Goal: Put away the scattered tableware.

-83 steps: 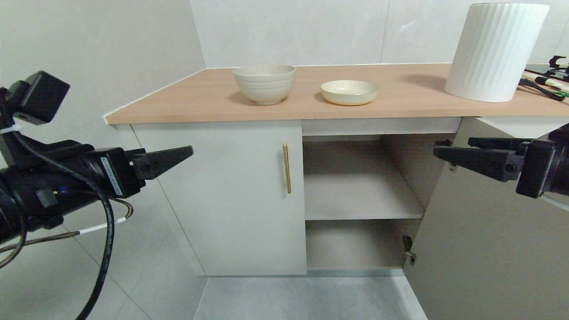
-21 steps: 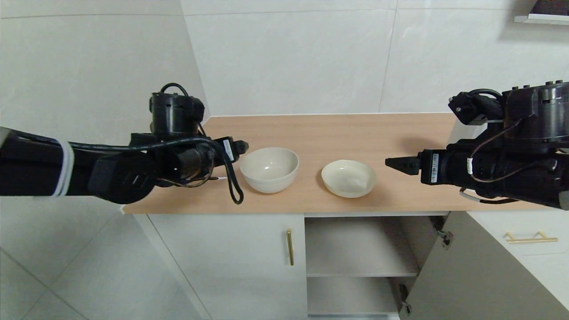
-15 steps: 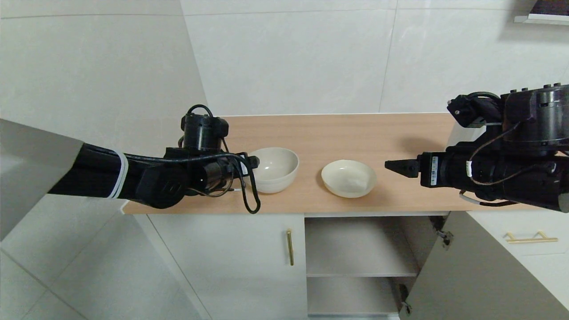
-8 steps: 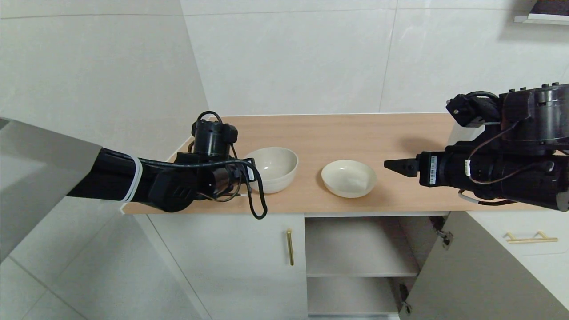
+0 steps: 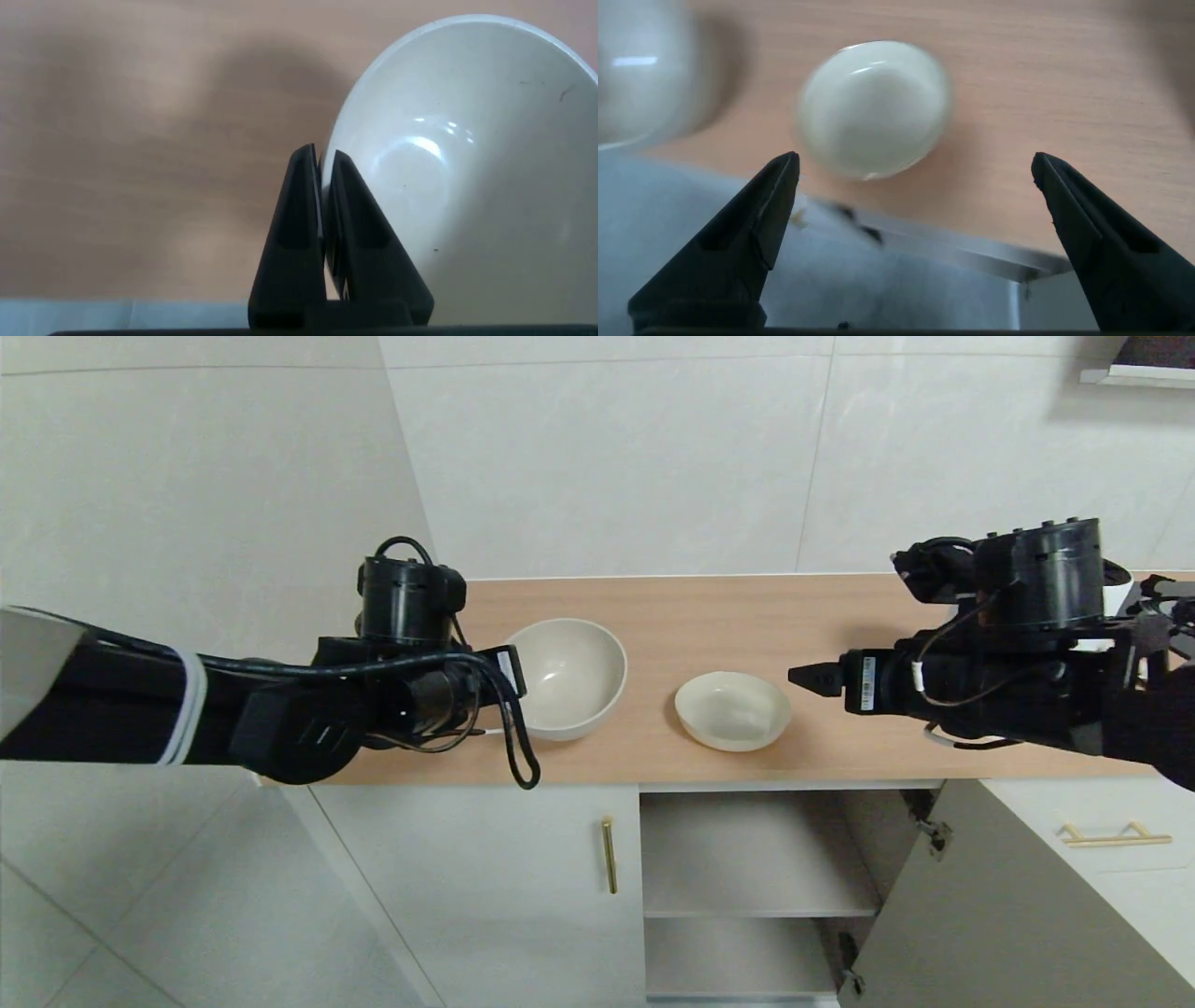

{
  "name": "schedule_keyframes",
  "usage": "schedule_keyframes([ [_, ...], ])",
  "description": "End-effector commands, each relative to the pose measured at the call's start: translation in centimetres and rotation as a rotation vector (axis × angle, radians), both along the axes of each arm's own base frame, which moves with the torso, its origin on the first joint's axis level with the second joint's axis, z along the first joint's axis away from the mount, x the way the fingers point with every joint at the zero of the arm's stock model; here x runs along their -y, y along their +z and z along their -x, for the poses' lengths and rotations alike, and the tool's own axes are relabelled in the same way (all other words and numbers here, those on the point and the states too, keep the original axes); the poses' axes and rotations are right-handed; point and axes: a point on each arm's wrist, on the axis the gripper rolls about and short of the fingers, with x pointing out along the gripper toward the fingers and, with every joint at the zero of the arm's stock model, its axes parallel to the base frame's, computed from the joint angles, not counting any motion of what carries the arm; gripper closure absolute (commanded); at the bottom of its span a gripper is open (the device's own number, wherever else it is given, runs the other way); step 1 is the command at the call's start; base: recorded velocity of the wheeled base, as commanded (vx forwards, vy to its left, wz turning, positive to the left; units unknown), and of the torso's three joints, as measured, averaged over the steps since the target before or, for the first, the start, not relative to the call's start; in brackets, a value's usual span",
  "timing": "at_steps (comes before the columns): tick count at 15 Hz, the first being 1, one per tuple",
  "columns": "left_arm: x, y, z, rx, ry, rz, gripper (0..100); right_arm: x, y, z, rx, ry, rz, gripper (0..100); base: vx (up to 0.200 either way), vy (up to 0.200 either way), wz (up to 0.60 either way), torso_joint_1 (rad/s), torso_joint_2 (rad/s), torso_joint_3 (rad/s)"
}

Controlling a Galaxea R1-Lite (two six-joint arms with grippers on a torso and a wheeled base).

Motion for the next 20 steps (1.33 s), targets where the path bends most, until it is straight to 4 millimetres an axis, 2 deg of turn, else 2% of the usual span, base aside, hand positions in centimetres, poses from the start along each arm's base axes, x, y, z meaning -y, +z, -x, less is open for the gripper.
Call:
schedule_keyframes([
  [1,-1.3,3.5,3.0,0.078,-0.003,0.035,100,-1.8,-3.1,-4.2,-0.050,-0.111,0.037,0,0.000,0.000,0.00,0.000,0.00,0.000],
  [2,-1.4,3.8,3.4,0.088,-0.006,0.040,100,-2.1,-3.7,-4.9,-0.058,-0.136,0.046,0,0.000,0.000,0.00,0.000,0.00,0.000],
  [3,-1.7,4.7,4.1,0.110,-0.008,0.050,100,-2.6,-5.2,-6.2,-0.078,-0.171,0.066,0,0.000,0.000,0.00,0.000,0.00,0.000],
  [5,-1.9,5.3,4.7,0.124,-0.011,0.055,100,-3.1,-6.7,-7.1,-0.106,-0.179,0.072,0,0.000,0.000,0.00,0.000,0.00,0.000],
  [11,-1.6,5.1,4.9,0.121,-0.029,0.056,100,-3.8,-8.3,-8.5,-0.131,-0.198,0.042,0,0.000,0.000,0.00,0.000,0.00,0.000],
  [12,-1.6,5.2,4.9,0.122,-0.029,0.057,100,-3.8,-8.4,-8.6,-0.132,-0.198,0.043,100,0.000,0.000,0.00,0.000,0.00,0.000],
  [17,-1.6,5.2,5.1,0.120,-0.031,0.056,100,-3.9,-8.7,-8.7,-0.139,-0.200,0.041,100,0.000,0.000,0.00,0.000,0.00,0.000],
  [19,-1.6,5.1,5.2,0.119,-0.031,0.056,100,-3.5,-6.7,-7.9,-0.104,-0.208,-0.002,100,0.000,0.000,0.00,0.000,0.00,0.000],
  [20,-1.8,5.1,5.5,0.117,-0.034,0.055,100,-2.9,-4.6,-6.8,-0.072,-0.206,-0.033,100,0.000,0.000,0.00,0.000,0.00,0.000],
])
